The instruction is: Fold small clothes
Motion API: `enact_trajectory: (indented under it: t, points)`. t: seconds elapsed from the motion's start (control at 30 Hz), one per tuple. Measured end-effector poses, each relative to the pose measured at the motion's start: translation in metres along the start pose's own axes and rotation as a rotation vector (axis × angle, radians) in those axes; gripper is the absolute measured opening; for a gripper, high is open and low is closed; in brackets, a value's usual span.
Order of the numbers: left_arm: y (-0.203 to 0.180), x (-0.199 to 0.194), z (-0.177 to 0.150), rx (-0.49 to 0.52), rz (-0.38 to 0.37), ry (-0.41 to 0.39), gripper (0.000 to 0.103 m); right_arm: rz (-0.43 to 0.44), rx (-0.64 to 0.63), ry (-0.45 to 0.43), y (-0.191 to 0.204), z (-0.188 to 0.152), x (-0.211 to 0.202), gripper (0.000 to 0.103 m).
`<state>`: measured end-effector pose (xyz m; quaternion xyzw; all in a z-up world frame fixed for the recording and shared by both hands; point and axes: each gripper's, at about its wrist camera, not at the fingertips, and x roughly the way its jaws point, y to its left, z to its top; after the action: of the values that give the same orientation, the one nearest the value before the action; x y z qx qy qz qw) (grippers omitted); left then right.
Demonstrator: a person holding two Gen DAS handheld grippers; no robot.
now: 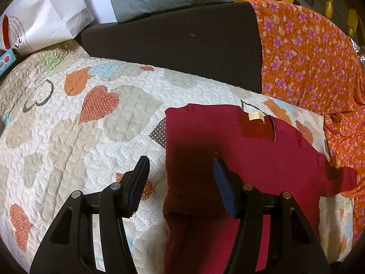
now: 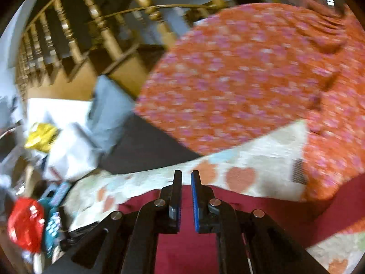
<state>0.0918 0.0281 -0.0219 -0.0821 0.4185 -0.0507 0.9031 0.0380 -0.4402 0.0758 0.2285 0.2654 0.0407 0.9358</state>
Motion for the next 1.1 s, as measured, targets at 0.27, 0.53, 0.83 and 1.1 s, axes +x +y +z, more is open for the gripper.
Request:
enact_trajectory:
  t: [0.27,0.53,0.83,1.1]
  points:
    - [-0.014,0.003,-0.005,0.044,0.001,0.006,0.058,-0.337,0.427,0.045,-0.207,-0.053,-0.03,0.036]
    - [-0.024,0.021,-0.014,0.081,0.027,0.049,0.058,-0.287,0.695,-0.025,-0.311,-0.076,-0.067,0.036]
    - [-0.024,0.023,-0.015,0.086,0.031,0.05,0.058,-0.252,0.565,-0.033,-0.289,-0.059,-0.051,0.036]
    - [-0.021,0.02,-0.012,0.072,0.021,0.043,0.058,-0.256,0.598,-0.014,-0.291,-0.059,-0.035,0.008]
